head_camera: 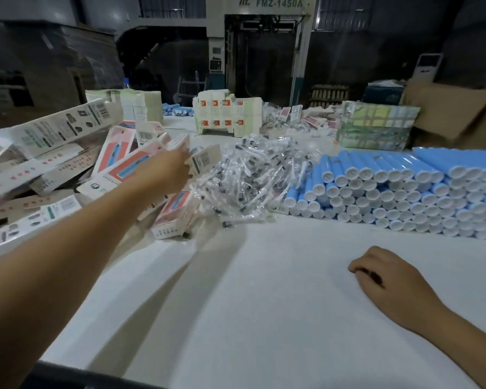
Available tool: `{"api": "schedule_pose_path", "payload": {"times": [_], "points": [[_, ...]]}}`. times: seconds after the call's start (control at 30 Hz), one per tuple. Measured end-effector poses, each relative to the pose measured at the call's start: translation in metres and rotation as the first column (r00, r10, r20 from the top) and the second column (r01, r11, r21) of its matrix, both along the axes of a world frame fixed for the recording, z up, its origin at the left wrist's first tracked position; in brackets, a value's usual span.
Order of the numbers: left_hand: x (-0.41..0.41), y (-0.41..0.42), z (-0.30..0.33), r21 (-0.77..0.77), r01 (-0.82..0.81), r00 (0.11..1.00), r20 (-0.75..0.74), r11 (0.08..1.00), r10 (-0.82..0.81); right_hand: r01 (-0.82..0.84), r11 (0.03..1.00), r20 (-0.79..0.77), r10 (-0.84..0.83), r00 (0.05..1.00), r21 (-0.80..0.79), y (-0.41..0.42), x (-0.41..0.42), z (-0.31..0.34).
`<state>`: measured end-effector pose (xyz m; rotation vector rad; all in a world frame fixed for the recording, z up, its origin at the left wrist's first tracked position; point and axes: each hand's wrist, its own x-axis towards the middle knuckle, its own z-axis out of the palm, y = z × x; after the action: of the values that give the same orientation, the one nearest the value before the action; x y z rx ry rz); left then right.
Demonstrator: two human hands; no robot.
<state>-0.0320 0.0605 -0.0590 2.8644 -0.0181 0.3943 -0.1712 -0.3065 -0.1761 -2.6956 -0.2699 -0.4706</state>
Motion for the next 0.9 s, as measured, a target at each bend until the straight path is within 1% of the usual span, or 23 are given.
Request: {"api": "schedule_pose_path", "payload": {"times": [0.03,0.07,0.1,0.13,0.17,0.2,0.23,0.27,0.3,0.33,0.4,0.43,0.47,0.5,0.57,0.63,0.7,0.73,0.8,0.9], "points": [[-0.007,-0.011,0.007,-0.05,0.085,0.996,-0.003,0.995,-0.085,0.004,1.0,-0.013,-0.004,1.0,0.019,-0.001,0.001,0.0],[-0.017,-0.024,0.012,-0.127,0.184,0.982,-0.021,0.975,-0.188,0.015,0.997,-0.033,-0.012,0.999,0.071,-0.003,0.002,0.0],[-0.027,-0.039,0.014,-0.249,0.289,0.949,-0.056,0.924,-0.312,0.038,0.982,-0.064,-0.027,0.998,0.185,-0.004,0.003,0.0],[-0.039,-0.055,0.013,-0.393,0.372,0.891,-0.104,0.841,-0.442,0.066,0.924,-0.104,-0.028,0.994,0.378,-0.004,0.004,0.001],[-0.05,-0.071,0.008,-0.518,0.423,0.812,-0.147,0.744,-0.565,0.082,0.802,-0.129,-0.006,0.992,0.591,-0.004,0.005,0.003],[-0.058,-0.086,0.002,-0.596,0.45,0.73,-0.183,0.665,-0.658,0.09,0.654,-0.135,0.02,0.991,0.751,-0.006,0.007,0.005],[-0.063,-0.101,-0.007,-0.63,0.469,0.663,-0.213,0.619,-0.718,0.088,0.523,-0.13,0.044,0.99,0.848,-0.008,0.007,0.008],[-0.067,-0.116,-0.015,-0.634,0.489,0.617,-0.234,0.599,-0.751,0.093,0.441,-0.133,0.059,0.989,0.893,-0.011,0.007,0.011],[-0.069,-0.129,-0.023,-0.63,0.507,0.58,-0.255,0.589,-0.773,0.1,0.398,-0.142,0.078,0.987,0.912,-0.014,0.006,0.013],[-0.072,-0.14,-0.029,-0.632,0.511,0.55,-0.281,0.583,-0.787,0.1,0.396,-0.153,0.104,0.983,0.913,-0.015,0.004,0.016],[-0.077,-0.158,-0.039,-0.637,0.515,0.511,-0.309,0.574,-0.802,0.094,0.451,-0.18,0.152,0.972,0.888,-0.015,0.001,0.017],[-0.08,-0.164,-0.044,-0.618,0.543,0.498,-0.309,0.569,-0.81,0.1,0.492,-0.2,0.156,0.967,0.865,-0.014,0.0,0.017],[-0.082,-0.168,-0.048,-0.566,0.592,0.504,-0.296,0.574,-0.812,0.111,0.527,-0.218,0.146,0.965,0.842,-0.014,0.0,0.017],[-0.085,-0.171,-0.051,-0.484,0.644,0.531,-0.274,0.592,-0.802,0.123,0.543,-0.226,0.126,0.966,0.831,-0.014,0.001,0.016],[-0.089,-0.174,-0.058,-0.279,0.703,0.601,-0.258,0.654,-0.757,0.132,0.523,-0.212,0.095,0.973,0.842,-0.015,0.004,0.016],[-0.093,-0.179,-0.066,-0.052,0.686,0.69,-0.271,0.726,-0.671,0.137,0.486,-0.206,0.09,0.974,0.863,-0.016,0.005,0.016],[-0.095,-0.184,-0.071,0.127,0.654,0.752,-0.22,0.746,-0.621,0.151,0.478,-0.214,0.08,0.974,0.865,-0.016,0.007,0.015],[-0.095,-0.186,-0.072,0.177,0.639,0.769,-0.182,0.749,-0.613,0.158,0.483,-0.218,0.071,0.973,0.861,-0.016,0.007,0.015],[-0.096,-0.188,-0.074,0.245,0.628,0.775,-0.11,0.738,-0.623,0.173,0.48,-0.227,0.056,0.972,0.86,-0.017,0.008,0.014],[-0.1,-0.19,-0.078,0.33,0.63,0.751,-0.024,0.704,-0.66,0.191,0.446,-0.248,0.071,0.966,0.874,-0.018,0.008,0.016]]}}
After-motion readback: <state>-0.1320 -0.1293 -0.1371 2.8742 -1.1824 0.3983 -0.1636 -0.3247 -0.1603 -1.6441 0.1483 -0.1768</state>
